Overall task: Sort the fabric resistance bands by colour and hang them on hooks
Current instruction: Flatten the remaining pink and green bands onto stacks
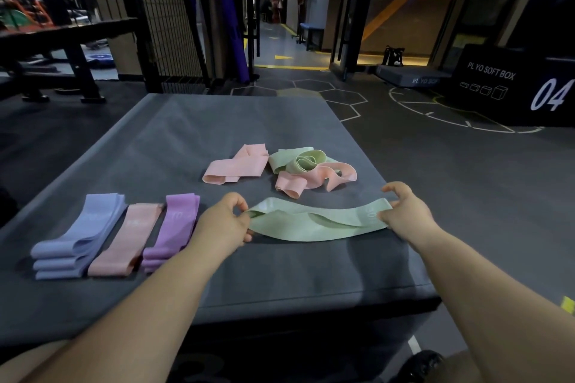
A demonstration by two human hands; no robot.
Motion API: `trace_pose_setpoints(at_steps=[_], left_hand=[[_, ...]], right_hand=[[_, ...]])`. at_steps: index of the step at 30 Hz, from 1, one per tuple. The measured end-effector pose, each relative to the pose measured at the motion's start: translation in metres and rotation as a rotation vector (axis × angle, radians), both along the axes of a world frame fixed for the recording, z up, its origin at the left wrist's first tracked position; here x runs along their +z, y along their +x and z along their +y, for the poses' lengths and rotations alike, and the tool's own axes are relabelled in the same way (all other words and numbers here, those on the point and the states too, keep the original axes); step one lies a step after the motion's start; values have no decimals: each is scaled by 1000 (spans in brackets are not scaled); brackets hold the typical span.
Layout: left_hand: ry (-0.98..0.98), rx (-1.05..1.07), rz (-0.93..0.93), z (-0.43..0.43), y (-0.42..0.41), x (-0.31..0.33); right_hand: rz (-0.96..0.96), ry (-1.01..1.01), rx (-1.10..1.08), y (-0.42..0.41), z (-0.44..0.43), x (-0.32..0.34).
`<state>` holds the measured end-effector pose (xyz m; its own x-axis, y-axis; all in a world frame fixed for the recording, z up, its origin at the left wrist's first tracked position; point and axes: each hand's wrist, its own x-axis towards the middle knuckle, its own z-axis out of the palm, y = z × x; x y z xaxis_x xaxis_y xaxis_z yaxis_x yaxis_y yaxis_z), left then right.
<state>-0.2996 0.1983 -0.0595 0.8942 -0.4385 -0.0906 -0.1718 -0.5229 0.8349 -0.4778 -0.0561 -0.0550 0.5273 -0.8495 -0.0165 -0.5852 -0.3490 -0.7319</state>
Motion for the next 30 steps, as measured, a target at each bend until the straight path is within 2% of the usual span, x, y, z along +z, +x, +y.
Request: trace_pose_setpoints(at_steps=[7, 12, 21, 26, 30], left_hand=[[-41, 5, -129, 6, 0, 0], [114, 1, -250, 7, 1, -3], [128, -107, -140, 3, 2, 0], [152, -70, -242, 4, 4, -4], [85, -36, -268, 5, 5, -1]], right_hand=[[3, 23, -39, 3, -3, -3], [1, 31, -34, 4, -3, -2], [21, 157, 94, 2, -3, -1], [42, 136, 220, -3, 3, 6], [-28, 128, 239, -4, 0, 5]])
